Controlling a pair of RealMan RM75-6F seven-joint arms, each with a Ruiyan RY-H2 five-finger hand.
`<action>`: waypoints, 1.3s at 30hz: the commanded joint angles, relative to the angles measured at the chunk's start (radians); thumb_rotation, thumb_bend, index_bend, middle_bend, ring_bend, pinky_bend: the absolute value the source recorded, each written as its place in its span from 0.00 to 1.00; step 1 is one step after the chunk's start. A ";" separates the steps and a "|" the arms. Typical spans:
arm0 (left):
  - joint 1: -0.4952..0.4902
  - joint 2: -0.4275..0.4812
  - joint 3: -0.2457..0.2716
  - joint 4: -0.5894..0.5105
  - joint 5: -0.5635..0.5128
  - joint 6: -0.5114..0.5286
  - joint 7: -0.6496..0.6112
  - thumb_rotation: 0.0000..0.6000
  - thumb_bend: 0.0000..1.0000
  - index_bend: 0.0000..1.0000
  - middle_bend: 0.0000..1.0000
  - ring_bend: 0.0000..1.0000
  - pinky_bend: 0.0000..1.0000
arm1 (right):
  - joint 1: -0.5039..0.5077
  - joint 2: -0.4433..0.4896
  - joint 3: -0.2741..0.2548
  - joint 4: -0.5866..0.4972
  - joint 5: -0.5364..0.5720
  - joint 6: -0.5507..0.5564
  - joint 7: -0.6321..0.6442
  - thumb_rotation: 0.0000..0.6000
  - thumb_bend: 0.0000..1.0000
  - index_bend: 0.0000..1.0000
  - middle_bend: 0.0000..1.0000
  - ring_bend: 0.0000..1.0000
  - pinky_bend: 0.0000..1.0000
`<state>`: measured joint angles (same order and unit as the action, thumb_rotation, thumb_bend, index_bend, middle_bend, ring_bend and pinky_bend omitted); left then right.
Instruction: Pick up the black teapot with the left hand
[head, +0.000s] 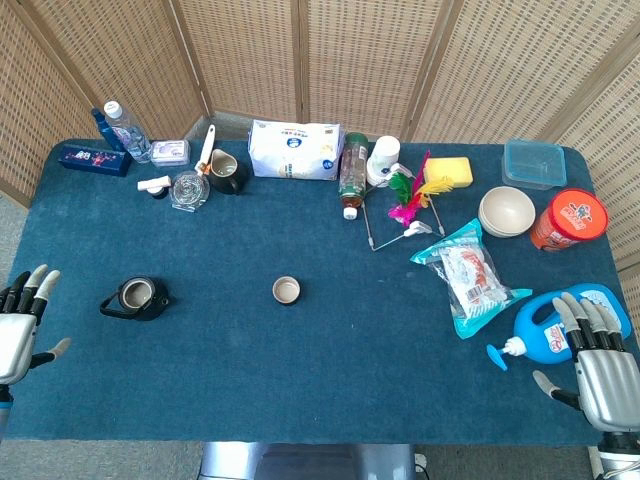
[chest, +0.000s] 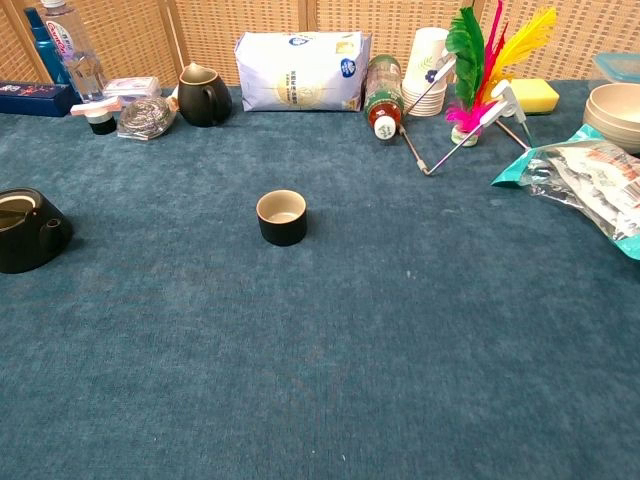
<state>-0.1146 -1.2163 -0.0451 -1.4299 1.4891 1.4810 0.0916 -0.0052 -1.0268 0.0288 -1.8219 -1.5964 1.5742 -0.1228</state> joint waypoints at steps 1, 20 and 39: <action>0.000 -0.001 -0.001 0.002 -0.001 0.000 -0.002 1.00 0.18 0.00 0.00 0.00 0.13 | 0.000 0.002 0.000 -0.001 0.000 0.000 0.003 1.00 0.00 0.00 0.00 0.00 0.00; -0.109 -0.121 -0.025 0.087 0.000 -0.123 0.104 1.00 0.18 0.00 0.00 0.00 0.11 | -0.002 0.029 0.008 -0.007 0.016 0.001 0.065 1.00 0.00 0.00 0.00 0.00 0.00; -0.194 -0.215 -0.079 0.110 -0.072 -0.186 0.229 1.00 0.29 0.39 0.36 0.35 0.50 | -0.002 0.050 0.007 -0.011 0.019 -0.006 0.117 1.00 0.00 0.00 0.00 0.00 0.00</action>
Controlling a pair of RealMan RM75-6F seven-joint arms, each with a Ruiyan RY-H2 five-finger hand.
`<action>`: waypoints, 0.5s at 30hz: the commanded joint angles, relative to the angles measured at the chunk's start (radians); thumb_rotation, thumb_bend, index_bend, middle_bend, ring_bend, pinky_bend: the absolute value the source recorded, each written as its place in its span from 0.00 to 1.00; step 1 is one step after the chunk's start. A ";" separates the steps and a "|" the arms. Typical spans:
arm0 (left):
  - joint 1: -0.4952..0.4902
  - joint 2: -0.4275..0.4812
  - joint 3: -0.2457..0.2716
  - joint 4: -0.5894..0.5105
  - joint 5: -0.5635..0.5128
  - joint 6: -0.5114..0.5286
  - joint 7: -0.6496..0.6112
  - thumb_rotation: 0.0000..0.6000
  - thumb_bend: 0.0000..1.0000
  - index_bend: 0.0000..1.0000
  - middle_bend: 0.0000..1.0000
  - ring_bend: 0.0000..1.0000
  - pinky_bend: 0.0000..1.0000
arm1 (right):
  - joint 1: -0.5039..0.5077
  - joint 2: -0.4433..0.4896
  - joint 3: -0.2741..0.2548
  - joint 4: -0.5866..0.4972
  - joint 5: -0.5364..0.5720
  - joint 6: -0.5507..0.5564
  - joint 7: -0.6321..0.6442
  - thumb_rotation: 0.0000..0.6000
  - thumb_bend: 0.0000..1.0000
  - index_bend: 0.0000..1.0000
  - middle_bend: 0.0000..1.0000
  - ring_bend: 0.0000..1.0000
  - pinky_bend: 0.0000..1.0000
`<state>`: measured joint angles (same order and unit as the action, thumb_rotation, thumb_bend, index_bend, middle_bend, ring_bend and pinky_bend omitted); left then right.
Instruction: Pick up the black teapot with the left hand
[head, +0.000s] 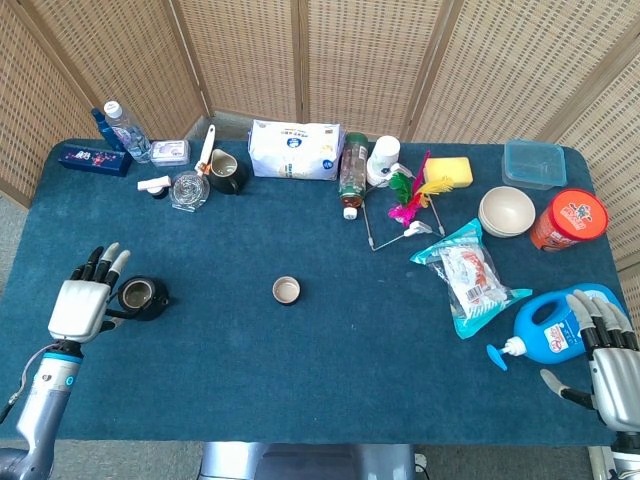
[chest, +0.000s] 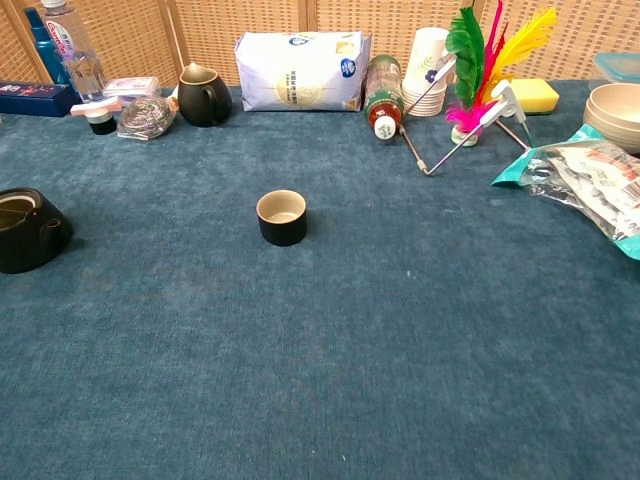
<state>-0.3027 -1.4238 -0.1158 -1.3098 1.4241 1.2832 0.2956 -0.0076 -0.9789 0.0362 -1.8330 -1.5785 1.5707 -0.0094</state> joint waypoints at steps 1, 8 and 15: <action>-0.005 -0.011 -0.011 -0.010 0.003 0.032 0.029 1.00 0.31 0.46 0.43 0.44 0.53 | 0.002 0.002 -0.002 0.001 0.000 -0.006 0.006 1.00 0.00 0.00 0.00 0.00 0.00; -0.013 -0.033 -0.006 0.036 0.042 0.079 0.020 1.00 0.46 0.63 0.60 0.63 0.67 | 0.004 0.002 -0.006 0.001 -0.004 -0.012 0.003 1.00 0.00 0.00 0.00 0.00 0.00; -0.045 -0.036 0.004 0.065 0.060 0.052 0.064 1.00 0.50 0.68 0.64 0.64 0.77 | 0.005 0.000 -0.008 -0.002 -0.002 -0.019 -0.007 1.00 0.00 0.00 0.00 0.00 0.00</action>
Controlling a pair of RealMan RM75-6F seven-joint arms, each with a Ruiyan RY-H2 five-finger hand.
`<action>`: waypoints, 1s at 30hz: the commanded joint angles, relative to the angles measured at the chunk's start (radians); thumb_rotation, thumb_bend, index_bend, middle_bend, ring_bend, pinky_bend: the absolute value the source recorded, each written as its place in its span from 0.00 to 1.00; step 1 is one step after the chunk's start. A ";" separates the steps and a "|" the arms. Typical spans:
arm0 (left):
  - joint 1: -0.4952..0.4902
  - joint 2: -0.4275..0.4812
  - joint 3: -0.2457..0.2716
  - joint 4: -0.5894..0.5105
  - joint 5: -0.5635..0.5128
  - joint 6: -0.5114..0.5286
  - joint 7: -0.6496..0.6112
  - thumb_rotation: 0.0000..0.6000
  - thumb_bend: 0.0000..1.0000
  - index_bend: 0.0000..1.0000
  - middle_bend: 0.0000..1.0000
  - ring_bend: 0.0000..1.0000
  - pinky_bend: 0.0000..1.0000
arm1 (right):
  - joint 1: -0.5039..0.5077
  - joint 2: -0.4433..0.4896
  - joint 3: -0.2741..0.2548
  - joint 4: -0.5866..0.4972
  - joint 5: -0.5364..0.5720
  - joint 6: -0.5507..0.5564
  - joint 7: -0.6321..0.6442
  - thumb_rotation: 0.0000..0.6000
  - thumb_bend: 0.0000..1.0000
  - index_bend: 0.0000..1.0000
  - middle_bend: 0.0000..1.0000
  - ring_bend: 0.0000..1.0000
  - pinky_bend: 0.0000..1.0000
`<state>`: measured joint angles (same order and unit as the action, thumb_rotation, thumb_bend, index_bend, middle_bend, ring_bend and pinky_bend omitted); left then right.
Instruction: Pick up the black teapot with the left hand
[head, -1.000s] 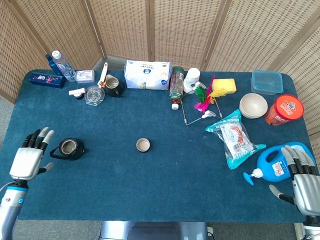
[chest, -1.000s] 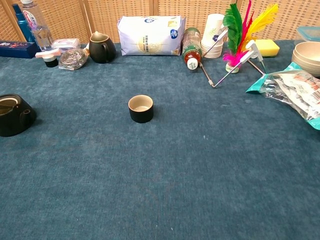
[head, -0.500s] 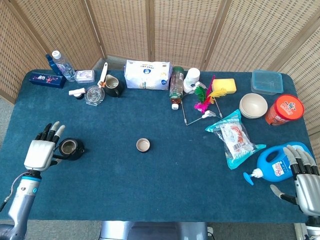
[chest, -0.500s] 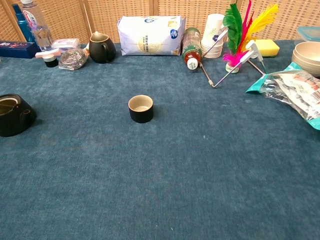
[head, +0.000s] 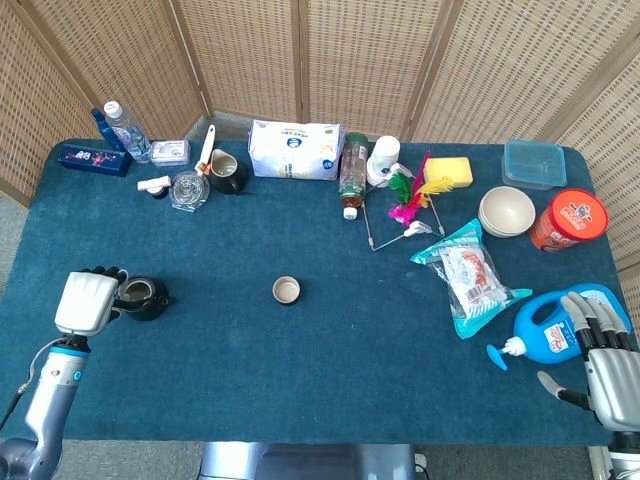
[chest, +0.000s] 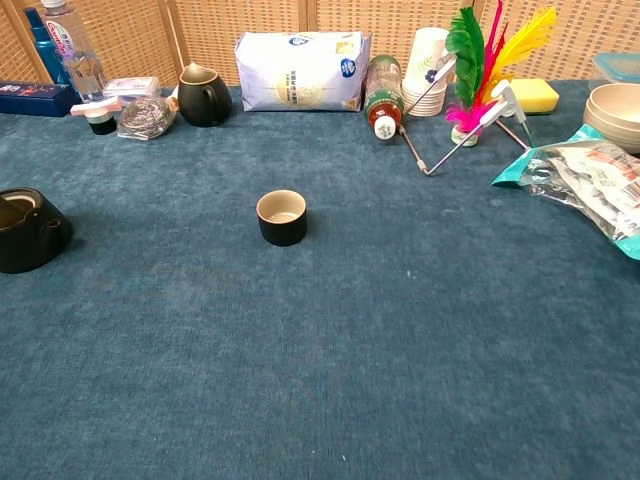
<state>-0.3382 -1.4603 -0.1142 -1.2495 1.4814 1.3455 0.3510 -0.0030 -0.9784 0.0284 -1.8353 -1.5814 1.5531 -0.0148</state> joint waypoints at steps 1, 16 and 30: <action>-0.013 0.001 0.003 0.004 0.003 -0.015 0.009 1.00 0.51 0.69 0.65 0.65 0.80 | 0.001 -0.001 -0.001 0.000 0.001 -0.003 -0.001 1.00 0.00 0.00 0.00 0.00 0.00; -0.066 0.055 -0.005 -0.046 0.055 -0.010 -0.003 1.00 0.66 0.72 0.71 0.71 0.91 | 0.001 0.005 -0.001 -0.002 0.003 -0.005 0.012 1.00 0.00 0.00 0.00 0.00 0.00; -0.222 0.110 -0.087 -0.170 0.108 -0.078 0.128 1.00 0.66 0.72 0.71 0.71 0.91 | 0.001 0.010 0.000 -0.003 0.009 -0.006 0.024 1.00 0.00 0.00 0.00 0.00 0.00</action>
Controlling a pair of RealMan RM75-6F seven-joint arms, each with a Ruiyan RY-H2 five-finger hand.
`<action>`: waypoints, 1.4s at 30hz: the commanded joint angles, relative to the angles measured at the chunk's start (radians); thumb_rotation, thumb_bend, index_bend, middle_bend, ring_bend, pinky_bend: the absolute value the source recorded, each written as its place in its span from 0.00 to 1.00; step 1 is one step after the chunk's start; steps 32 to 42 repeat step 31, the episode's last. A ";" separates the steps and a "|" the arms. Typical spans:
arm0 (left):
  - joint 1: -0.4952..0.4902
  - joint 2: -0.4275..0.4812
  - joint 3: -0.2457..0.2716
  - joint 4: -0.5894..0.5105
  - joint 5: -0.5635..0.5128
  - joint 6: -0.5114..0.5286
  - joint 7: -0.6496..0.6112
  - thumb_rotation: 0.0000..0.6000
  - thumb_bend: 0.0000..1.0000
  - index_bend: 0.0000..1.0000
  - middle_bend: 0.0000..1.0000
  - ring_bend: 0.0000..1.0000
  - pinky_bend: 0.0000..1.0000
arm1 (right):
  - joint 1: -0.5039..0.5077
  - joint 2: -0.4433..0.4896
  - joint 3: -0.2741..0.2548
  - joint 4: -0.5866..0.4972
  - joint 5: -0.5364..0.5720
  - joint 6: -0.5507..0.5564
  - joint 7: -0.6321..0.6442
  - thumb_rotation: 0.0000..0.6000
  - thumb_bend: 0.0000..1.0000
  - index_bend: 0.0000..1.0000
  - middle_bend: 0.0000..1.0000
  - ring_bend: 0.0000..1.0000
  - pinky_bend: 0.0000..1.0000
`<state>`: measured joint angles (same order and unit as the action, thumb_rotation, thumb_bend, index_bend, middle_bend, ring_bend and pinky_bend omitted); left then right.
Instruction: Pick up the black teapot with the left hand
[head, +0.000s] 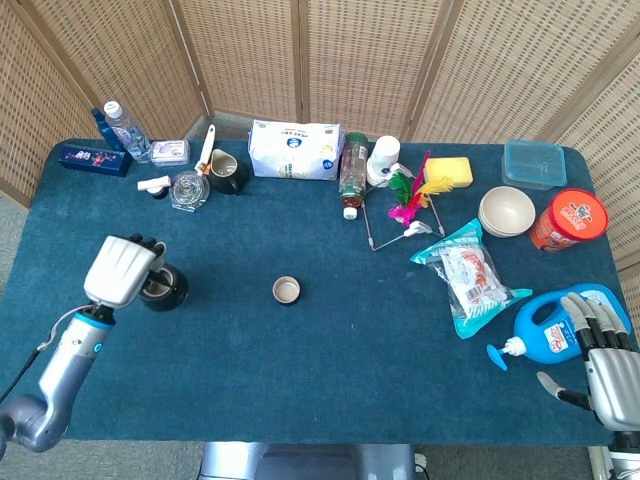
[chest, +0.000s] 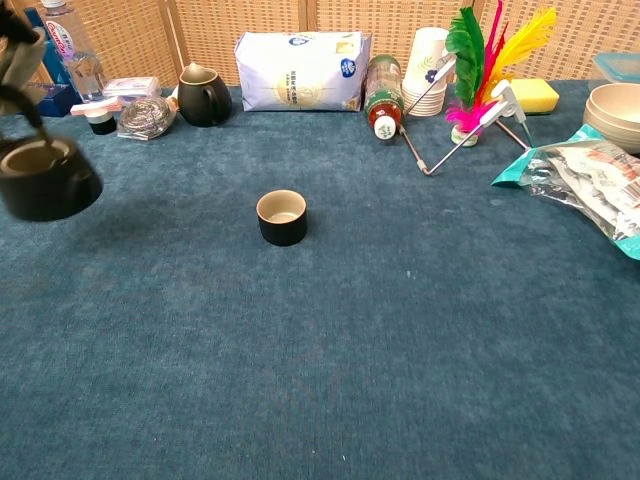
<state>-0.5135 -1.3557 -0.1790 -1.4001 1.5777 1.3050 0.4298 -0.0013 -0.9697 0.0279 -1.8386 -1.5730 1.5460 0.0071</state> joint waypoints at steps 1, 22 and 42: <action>-0.056 0.005 -0.024 -0.020 0.015 -0.046 0.059 1.00 0.65 0.72 0.71 0.71 0.91 | 0.000 0.001 0.001 0.000 0.000 0.002 0.003 1.00 0.00 0.00 0.00 0.00 0.00; -0.244 -0.187 -0.037 0.116 0.027 -0.159 0.241 1.00 0.64 0.73 0.71 0.70 0.91 | -0.004 0.023 0.003 0.009 -0.001 0.010 0.064 1.00 0.00 0.00 0.00 0.00 0.00; -0.248 -0.173 -0.040 0.119 -0.017 -0.163 0.274 1.00 0.64 0.73 0.71 0.70 0.91 | 0.001 0.022 -0.003 0.007 -0.011 0.001 0.063 1.00 0.00 0.00 0.00 0.00 0.00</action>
